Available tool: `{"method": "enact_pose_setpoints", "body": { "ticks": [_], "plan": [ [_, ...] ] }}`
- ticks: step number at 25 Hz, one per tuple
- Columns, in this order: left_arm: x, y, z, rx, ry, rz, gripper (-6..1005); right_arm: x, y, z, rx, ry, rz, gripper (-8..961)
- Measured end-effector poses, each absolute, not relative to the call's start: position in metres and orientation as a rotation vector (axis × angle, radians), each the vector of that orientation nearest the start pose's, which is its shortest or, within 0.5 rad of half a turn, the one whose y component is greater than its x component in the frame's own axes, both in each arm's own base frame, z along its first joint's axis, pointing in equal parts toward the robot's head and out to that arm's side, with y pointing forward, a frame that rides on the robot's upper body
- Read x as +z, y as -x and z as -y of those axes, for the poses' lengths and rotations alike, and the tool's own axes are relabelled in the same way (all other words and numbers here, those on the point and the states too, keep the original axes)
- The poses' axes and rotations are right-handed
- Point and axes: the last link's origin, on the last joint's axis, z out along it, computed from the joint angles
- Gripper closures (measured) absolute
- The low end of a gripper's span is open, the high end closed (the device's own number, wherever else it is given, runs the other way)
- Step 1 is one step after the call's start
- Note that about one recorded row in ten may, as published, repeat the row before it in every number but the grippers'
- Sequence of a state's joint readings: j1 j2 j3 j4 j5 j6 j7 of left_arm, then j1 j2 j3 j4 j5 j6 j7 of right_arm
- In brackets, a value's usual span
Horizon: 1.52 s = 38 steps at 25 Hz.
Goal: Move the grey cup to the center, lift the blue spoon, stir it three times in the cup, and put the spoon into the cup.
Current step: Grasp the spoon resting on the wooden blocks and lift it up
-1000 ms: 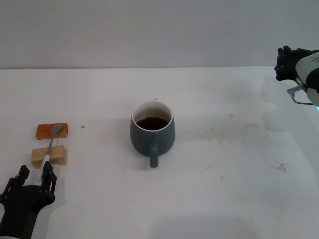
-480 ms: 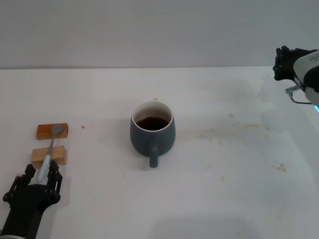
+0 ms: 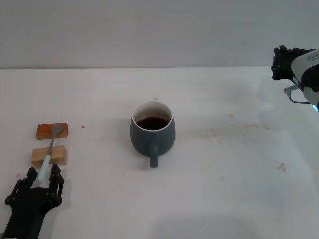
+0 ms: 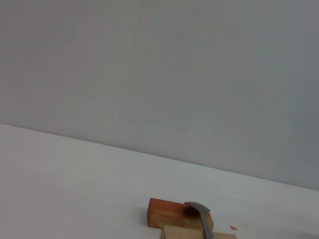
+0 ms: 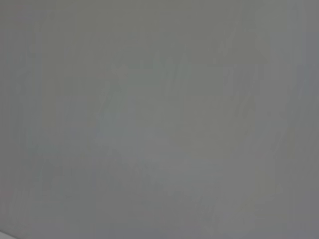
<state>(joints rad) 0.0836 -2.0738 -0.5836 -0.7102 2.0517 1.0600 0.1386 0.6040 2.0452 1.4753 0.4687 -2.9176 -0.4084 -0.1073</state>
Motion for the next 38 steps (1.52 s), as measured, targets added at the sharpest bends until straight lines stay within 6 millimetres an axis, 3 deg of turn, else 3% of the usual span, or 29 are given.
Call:
{"method": "enact_pose_setpoints", "body": {
  "ticks": [20,31,38],
  "plan": [
    [-0.0818,0.3315,-0.1915,-0.626,1.500,0.920,503,-0.0109,-0.2718,-0.4382,0.255,1.819,-0.414,885],
    [-0.0809,0.3329,-0.1920,-0.624,1.488,0.927,692,-0.0116,-0.2665,-0.4387,0.234,1.823,-0.381,885],
    [-0.0806,0.3332,-0.1920,-0.623,1.489,0.926,727,-0.0116,-0.2650,-0.4391,0.238,1.823,-0.380,885]
  ]
}}
